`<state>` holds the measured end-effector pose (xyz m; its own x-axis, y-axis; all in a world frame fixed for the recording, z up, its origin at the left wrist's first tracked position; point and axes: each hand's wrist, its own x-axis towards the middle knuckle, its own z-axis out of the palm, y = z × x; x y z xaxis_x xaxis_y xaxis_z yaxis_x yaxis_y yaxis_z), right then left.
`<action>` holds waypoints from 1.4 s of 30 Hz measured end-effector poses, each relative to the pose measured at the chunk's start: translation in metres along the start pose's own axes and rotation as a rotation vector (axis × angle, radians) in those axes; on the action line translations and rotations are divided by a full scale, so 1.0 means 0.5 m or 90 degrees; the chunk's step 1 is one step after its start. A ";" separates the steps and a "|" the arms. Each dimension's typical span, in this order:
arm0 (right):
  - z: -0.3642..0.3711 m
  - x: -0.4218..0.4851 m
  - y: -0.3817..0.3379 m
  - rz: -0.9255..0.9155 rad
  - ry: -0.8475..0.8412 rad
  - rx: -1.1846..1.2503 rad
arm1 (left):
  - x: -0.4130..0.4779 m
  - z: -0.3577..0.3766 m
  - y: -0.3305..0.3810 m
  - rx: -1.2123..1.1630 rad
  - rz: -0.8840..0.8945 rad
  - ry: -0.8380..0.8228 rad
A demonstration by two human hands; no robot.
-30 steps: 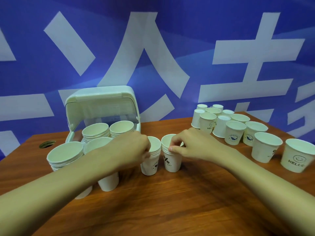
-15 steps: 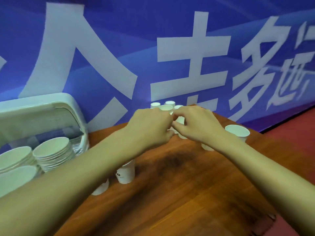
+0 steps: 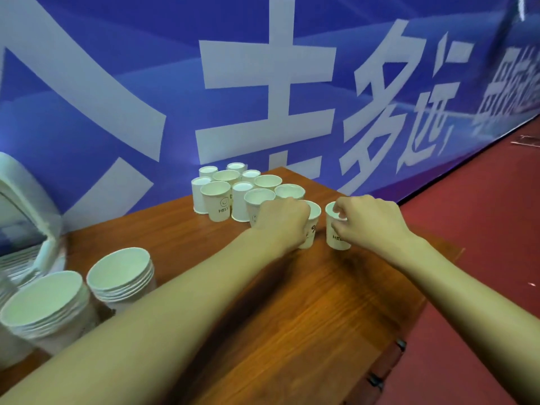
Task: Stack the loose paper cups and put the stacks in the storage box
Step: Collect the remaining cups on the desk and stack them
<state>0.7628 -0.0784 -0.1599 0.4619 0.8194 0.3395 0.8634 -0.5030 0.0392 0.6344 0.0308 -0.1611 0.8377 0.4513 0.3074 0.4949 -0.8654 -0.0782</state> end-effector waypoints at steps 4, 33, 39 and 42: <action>0.019 0.003 -0.011 -0.006 -0.011 -0.051 | -0.011 0.004 -0.009 0.014 0.009 -0.004; -0.142 -0.028 -0.462 -0.316 0.207 0.310 | -0.414 -0.318 -0.292 0.254 -0.203 0.135; -0.158 -0.055 -0.509 -0.381 0.150 0.336 | -0.496 -0.323 -0.307 0.275 -0.264 0.100; -0.148 -0.077 -0.518 -0.398 0.176 0.321 | -0.510 -0.319 -0.309 0.299 -0.260 0.101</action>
<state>0.5064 0.0000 -0.1133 -0.1401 0.7759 0.6151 0.9607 0.2568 -0.1051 0.3076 0.0149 -0.0763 0.5345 0.6552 0.5338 0.8450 -0.4273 -0.3216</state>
